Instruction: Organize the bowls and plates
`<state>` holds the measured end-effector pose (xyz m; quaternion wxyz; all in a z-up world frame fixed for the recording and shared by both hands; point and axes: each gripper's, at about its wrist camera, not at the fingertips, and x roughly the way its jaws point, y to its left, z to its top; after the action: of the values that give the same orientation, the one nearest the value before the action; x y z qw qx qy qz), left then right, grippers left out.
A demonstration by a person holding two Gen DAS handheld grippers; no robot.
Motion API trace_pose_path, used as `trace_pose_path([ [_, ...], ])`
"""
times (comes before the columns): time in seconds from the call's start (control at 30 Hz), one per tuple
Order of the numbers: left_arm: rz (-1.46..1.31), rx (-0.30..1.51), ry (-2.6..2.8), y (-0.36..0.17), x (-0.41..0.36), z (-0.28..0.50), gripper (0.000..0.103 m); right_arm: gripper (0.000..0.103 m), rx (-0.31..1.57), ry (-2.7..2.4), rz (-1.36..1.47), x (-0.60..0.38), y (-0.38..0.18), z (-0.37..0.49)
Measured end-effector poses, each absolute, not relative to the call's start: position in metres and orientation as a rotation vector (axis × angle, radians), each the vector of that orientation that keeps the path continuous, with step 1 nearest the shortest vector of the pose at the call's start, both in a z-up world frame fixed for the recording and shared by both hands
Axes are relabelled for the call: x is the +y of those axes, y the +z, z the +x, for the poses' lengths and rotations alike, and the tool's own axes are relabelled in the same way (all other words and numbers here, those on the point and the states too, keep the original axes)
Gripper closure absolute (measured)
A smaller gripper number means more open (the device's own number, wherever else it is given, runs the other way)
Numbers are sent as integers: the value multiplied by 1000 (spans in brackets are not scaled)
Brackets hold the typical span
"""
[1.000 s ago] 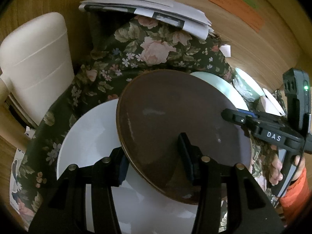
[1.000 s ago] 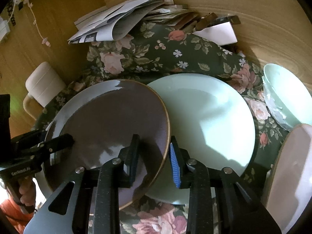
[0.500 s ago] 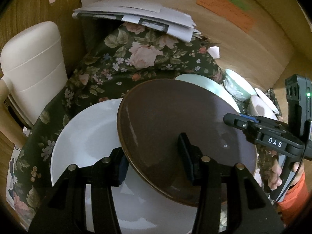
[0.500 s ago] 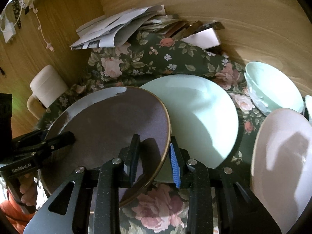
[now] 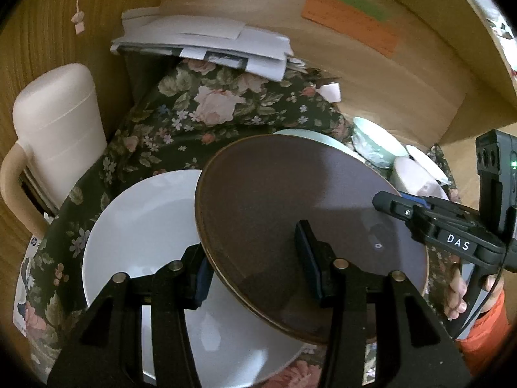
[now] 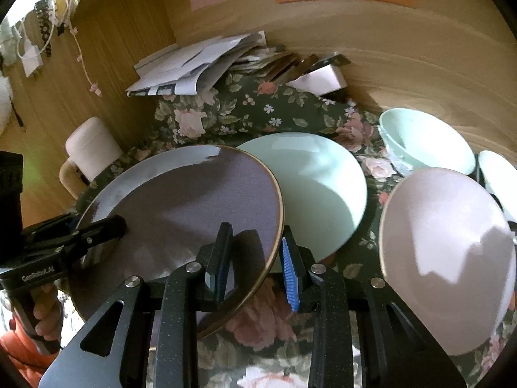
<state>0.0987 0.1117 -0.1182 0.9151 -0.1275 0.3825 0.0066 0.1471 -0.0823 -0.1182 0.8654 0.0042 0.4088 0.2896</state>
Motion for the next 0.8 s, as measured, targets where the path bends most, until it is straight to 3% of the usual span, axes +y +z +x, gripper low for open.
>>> trace_pose_path([
  [0.8, -217, 734, -49, -94, 59, 57, 55, 77, 778, 544, 47, -130, -93, 88],
])
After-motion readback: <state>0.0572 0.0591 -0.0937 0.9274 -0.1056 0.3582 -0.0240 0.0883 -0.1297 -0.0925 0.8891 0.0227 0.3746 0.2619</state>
